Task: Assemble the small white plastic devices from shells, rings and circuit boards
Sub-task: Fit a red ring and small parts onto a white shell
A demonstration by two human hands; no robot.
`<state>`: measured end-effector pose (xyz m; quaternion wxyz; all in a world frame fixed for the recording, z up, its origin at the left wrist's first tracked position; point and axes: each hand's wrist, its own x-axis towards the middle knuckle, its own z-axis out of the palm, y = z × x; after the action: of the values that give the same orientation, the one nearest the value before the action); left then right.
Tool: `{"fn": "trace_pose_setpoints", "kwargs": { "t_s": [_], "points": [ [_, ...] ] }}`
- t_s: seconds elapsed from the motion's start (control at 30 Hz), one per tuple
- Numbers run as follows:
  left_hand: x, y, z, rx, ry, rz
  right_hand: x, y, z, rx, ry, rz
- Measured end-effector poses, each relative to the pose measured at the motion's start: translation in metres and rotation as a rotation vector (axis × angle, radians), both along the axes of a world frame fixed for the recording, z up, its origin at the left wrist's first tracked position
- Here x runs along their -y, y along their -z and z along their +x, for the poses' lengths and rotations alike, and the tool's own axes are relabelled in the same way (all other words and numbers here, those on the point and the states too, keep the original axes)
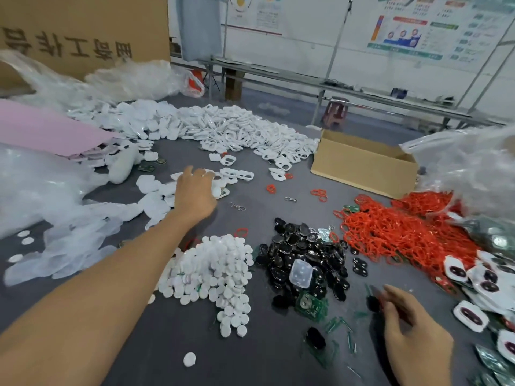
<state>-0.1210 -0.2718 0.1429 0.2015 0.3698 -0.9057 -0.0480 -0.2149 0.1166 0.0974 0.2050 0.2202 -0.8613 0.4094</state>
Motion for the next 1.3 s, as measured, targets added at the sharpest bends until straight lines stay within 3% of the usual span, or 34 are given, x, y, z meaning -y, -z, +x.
{"fn": "trace_pose_setpoints", "kwargs": {
  "t_s": [0.13,0.27,0.5,0.67,1.0,1.1,1.3],
  "points": [
    [0.011,0.017,-0.016,0.279,0.246,-0.257,0.001,0.004,0.002,-0.078,-0.034,0.047],
    [0.023,0.023,-0.033,0.381,0.188,-0.328,0.002,0.003,0.003,-0.113,-0.062,0.003],
    [0.033,0.000,-0.070,0.250,0.158,-0.247,0.006,0.001,0.009,-0.042,-0.063,-0.021],
    [0.033,0.010,-0.109,0.395,0.153,-0.097,0.012,0.010,0.003,-0.046,-0.091,-0.117],
    [0.011,0.010,-0.115,0.265,0.104,-0.318,0.008,-0.004,0.000,-0.052,-0.091,-0.046],
    [-0.008,0.004,-0.103,0.073,0.104,-0.314,0.004,-0.002,-0.003,-0.003,-0.103,-0.022],
    [-0.096,-0.025,-0.062,-0.707,0.172,0.491,-0.001,-0.006,0.003,0.014,-0.170,-0.068]
  ]
}}
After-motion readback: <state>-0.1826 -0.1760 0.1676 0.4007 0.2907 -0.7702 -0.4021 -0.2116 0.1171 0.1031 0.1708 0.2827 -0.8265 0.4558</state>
